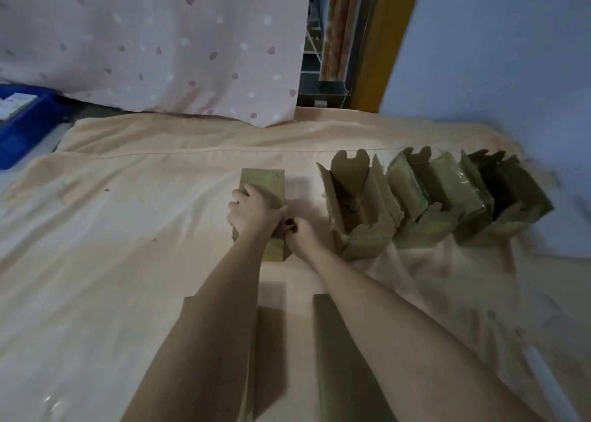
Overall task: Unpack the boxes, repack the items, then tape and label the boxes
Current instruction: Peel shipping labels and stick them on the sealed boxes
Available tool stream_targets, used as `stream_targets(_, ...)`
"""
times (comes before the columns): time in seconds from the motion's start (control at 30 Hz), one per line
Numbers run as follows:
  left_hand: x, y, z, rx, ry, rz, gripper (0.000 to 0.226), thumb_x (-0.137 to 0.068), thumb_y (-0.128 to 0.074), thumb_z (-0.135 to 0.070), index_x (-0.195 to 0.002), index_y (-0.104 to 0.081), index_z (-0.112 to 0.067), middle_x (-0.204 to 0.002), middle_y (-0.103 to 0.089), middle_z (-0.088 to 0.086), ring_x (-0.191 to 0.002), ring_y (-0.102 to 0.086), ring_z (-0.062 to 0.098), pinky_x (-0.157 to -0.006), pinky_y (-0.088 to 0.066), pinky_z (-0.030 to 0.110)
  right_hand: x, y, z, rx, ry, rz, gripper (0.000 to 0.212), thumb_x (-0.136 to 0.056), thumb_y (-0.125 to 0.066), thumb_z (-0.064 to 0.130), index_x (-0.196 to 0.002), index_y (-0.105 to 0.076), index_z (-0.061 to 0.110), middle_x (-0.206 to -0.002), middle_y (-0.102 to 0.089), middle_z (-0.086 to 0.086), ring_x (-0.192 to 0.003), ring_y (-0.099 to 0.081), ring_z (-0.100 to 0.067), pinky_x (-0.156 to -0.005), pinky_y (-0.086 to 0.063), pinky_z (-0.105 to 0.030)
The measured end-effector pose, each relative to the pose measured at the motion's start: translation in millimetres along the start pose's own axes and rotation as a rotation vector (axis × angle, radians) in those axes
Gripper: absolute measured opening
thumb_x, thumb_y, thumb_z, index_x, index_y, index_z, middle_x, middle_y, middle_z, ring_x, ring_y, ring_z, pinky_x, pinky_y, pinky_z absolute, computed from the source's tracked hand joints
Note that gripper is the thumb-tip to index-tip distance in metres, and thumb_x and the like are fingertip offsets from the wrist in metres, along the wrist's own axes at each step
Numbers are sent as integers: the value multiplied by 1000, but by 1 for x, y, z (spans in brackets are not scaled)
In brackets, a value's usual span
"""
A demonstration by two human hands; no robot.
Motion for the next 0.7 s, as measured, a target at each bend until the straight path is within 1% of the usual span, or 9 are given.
stream_targets(0.1,5,4,0,18,73,-10,86,-82,-50,-66,-138,-29,-4,-136,-36,18,-120,-42,39,-98,-39,51,29,20,18,27,6,3,36,-77,-36,54,-94,-61,34,-92,-65,4,-87,-60,-25,-82,-51,-41)
stream_targets(0.17,16,6,1,-19,46,-49,76,-88,-46,-59,-137,-31,-2,-136,-37,19,-121,-40,37,-99,-36,45,49,35,29,39,36,1,31,-77,-39,45,-94,-62,32,-94,-66,-1,-89,-61,-27,-82,-52,-41)
stream_targets(0.2,23,8,2,-35,19,-79,70,-90,-45,-55,-134,-34,-2,-134,-39,19,-120,-41,36,-97,-34,42,53,37,27,19,33,12,31,-78,-40,41,-96,-63,32,-97,-66,-4,-92,-61,-30,-84,-53,-42)
stream_targets(0.27,41,12,4,-60,-35,-137,57,-93,-46,-48,-125,-41,-2,-127,-43,18,-116,-42,34,-94,-33,38,61,42,22,-10,69,15,34,-85,-46,30,-114,-64,24,-112,-65,-6,-107,-58,-29,-92,-50,-43)
stream_targets(0.33,61,13,5,-109,-97,-200,43,-96,-45,-40,-116,-45,-3,-123,-46,17,-113,-43,34,-93,-33,37,82,56,19,-38,98,21,32,-91,-49,21,-121,-61,18,-121,-61,-5,-116,-52,-25,-99,-45,-39)
stream_targets(0.43,100,10,2,-115,-182,-242,32,-94,-46,-29,-113,-49,-3,-119,-49,17,-112,-45,33,-92,-34,37,115,76,4,-55,135,42,25,-96,-47,16,-118,-59,18,-115,-59,0,-107,-54,-19,-91,-46,-32)
stream_targets(0.57,155,-17,2,-121,-230,-125,41,-94,-47,-36,-118,-45,-4,-120,-47,15,-112,-47,32,-91,-38,37,159,92,-25,108,240,-86,19,-94,-49,13,-109,-61,15,-109,-61,-1,-98,-59,-19,-85,-51,-33)
stream_targets(0.63,177,-35,10,-123,-212,-36,46,-96,-43,-41,-123,-42,-3,-124,-46,16,-116,-45,32,-93,-39,38,176,97,-42,226,288,-181,19,-93,-50,13,-110,-60,12,-112,-57,-3,-101,-57,-20,-83,-48,-30)
stream_targets(0.7,196,-50,19,-54,-177,44,50,-98,-39,-42,-127,-41,-2,-128,-45,17,-119,-43,33,-94,-39,39,190,101,-55,294,308,-254,25,-93,-50,14,-117,-58,12,-117,-53,-5,-108,-52,-21,-86,-45,-30)
Point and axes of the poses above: each hand's wrist, its own x-axis away from the middle knuckle, its own y-axis out of the back of the hand, z = x × y, the point moved 3 cm from there along -x, towards the middle knuckle
